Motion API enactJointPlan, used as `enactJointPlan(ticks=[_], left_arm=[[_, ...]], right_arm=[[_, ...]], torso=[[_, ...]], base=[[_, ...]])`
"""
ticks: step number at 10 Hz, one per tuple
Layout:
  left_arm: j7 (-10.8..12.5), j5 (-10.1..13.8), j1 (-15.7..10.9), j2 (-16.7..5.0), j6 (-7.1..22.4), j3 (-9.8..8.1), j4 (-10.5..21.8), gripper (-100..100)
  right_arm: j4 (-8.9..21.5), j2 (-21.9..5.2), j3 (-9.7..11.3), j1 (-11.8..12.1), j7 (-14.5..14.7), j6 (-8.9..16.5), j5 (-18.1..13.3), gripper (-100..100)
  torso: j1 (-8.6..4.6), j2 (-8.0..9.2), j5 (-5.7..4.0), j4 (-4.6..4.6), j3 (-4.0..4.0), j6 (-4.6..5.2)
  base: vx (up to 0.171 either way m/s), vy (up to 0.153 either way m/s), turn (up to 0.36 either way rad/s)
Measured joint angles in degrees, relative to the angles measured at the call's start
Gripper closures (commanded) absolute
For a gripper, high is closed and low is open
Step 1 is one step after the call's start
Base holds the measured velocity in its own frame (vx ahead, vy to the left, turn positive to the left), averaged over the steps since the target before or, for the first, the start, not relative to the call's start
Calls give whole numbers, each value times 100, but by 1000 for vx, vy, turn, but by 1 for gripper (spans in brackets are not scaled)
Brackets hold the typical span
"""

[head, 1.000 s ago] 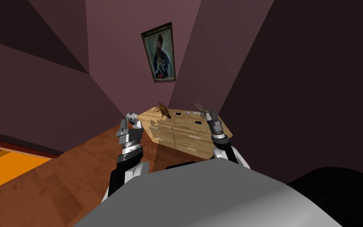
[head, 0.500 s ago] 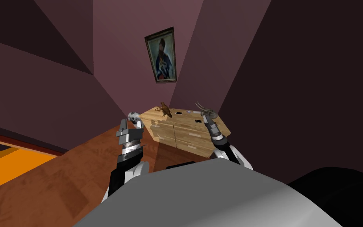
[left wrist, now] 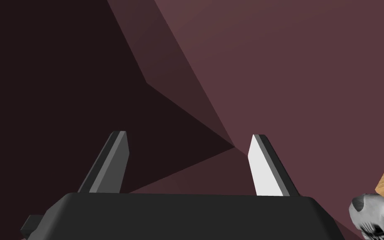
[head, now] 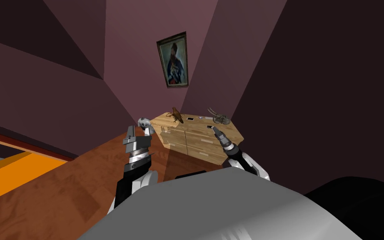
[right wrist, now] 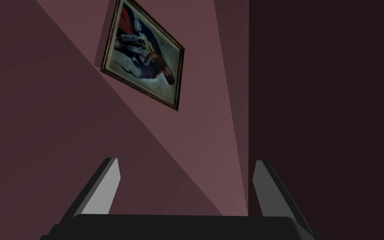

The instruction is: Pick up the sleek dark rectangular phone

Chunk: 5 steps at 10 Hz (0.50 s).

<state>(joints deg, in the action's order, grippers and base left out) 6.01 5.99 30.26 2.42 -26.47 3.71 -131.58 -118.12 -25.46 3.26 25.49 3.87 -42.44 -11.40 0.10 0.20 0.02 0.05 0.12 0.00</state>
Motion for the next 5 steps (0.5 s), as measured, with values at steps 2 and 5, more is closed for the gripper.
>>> enactJointPlan(ticks=[2,5], left_arm=[[0,0,0,0,0,0,0,0],[0,0,0,0,0,0,0,0]], right_arm=[[212,-319,106,-42,7,-55,-113,-100],[541,-779,261,-80,48,-150,-282,-100]], torso=[[4,-1,0,0,0,-1],[0,-4,1,0,-2,1]], base=[[-53,40,39],[-47,38,49]])
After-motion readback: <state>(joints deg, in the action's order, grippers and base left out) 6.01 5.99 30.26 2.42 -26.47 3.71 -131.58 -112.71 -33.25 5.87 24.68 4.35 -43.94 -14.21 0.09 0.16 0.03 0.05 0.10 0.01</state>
